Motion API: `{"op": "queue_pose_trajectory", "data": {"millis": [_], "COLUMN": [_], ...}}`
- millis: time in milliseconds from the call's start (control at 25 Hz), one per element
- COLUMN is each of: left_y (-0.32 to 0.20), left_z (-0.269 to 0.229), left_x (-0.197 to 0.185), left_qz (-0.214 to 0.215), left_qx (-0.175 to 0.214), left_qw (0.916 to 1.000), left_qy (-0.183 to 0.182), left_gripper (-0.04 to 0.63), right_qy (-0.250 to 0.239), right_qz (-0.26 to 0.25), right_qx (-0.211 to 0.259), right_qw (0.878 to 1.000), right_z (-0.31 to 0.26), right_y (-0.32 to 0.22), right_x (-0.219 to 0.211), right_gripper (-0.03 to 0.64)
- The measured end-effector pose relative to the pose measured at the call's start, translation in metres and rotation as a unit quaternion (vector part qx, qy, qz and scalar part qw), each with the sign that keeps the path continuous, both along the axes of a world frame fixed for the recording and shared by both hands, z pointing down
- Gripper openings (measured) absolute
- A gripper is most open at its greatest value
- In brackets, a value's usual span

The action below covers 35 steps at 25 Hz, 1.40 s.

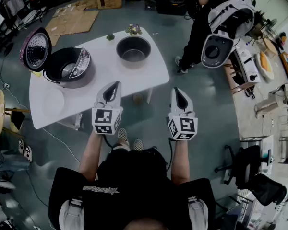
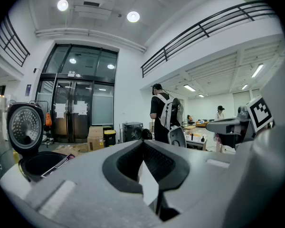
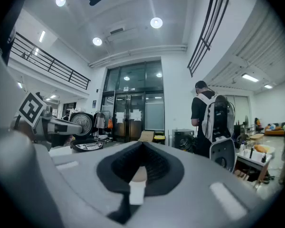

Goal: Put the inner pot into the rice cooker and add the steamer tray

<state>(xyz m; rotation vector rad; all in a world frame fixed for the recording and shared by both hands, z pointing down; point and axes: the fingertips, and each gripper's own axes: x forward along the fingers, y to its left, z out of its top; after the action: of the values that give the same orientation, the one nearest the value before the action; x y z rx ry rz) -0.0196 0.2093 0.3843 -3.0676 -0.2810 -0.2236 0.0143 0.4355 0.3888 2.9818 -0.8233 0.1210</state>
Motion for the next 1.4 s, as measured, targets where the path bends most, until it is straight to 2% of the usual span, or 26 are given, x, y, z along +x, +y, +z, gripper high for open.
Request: {"op": "queue_pose_trajectory", "data": {"millis": [200,360,560,840,1120,1400], "left_y": [-0.021,-0.033,-0.042,-0.054,-0.062,-0.080], "left_z": [0.000,0.002,0.004,0.017,0.040,0.066], "left_x": [0.025,0.044,0.068,0.098,0.152,0.228], "left_qz": [0.009,0.030,0.049,0.049,0.018,-0.055], "left_qx": [-0.002,-0.011,-0.002,-0.006,-0.008,-0.016], "left_qw": [1.0000,0.9995,0.9988,0.9986,0.9990,0.9952], "left_qy": [-0.001,-0.002,0.000,-0.017,-0.040,-0.079], "left_gripper": [0.011,0.011,0.011,0.011,0.011,0.011], "right_qy": [-0.005,-0.015,-0.019,-0.033,-0.051,-0.089], "right_qz": [-0.006,0.013,0.039,0.045,0.015,-0.050], "right_qx": [-0.008,-0.015,-0.010,-0.016,-0.015,-0.017], "right_qw": [1.000,1.000,0.999,0.998,0.998,0.995], "right_z": [0.000,0.003,0.005,0.017,0.036,0.064], "right_y": [-0.029,-0.043,-0.049,-0.059,-0.070,-0.094], "right_x": [0.019,0.034,0.052,0.080,0.156,0.268], "right_gripper": [0.003,0.003,0.003,0.003,0.003,0.003]}}
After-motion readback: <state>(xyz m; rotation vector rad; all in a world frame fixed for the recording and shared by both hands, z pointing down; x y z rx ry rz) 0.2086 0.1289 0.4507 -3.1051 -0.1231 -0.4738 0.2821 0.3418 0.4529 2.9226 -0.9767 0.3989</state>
